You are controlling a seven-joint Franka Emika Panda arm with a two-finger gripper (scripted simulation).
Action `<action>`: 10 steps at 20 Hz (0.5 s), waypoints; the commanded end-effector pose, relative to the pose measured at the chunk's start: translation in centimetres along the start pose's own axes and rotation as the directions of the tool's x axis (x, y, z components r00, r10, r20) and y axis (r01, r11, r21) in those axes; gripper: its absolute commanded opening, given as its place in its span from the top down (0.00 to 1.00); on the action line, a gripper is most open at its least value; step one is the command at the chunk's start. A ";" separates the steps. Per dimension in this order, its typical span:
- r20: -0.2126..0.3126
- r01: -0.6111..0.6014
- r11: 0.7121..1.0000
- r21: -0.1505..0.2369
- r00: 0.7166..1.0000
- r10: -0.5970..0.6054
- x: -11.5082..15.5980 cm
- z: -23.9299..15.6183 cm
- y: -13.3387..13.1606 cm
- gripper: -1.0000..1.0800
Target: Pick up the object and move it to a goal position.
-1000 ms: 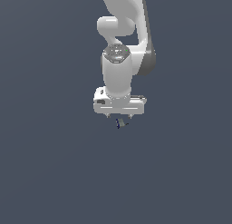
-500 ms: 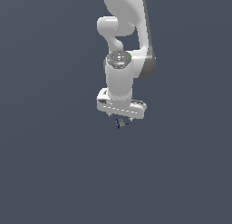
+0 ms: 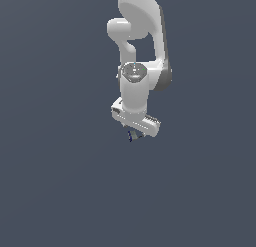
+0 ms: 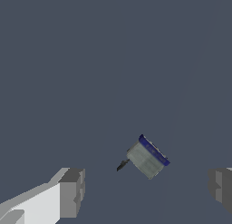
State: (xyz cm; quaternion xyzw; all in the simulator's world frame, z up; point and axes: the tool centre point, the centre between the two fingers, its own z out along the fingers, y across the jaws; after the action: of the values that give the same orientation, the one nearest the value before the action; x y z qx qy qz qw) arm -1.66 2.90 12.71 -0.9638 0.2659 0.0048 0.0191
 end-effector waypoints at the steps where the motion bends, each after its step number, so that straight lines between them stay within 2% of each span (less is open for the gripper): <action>1: -0.001 -0.067 0.998 -0.002 0.998 0.067 -0.4 0.6 0.1 0.04; 5: -0.003 -0.171 0.985 -0.005 0.985 0.171 -0.9 1.6 0.2 0.04; 10: -0.007 -0.299 0.954 -0.009 0.954 0.299 -1.6 2.8 0.4 0.04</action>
State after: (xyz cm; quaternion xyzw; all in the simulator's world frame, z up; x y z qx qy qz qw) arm -3.04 3.44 10.30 -0.9208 0.3897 0.0063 0.0136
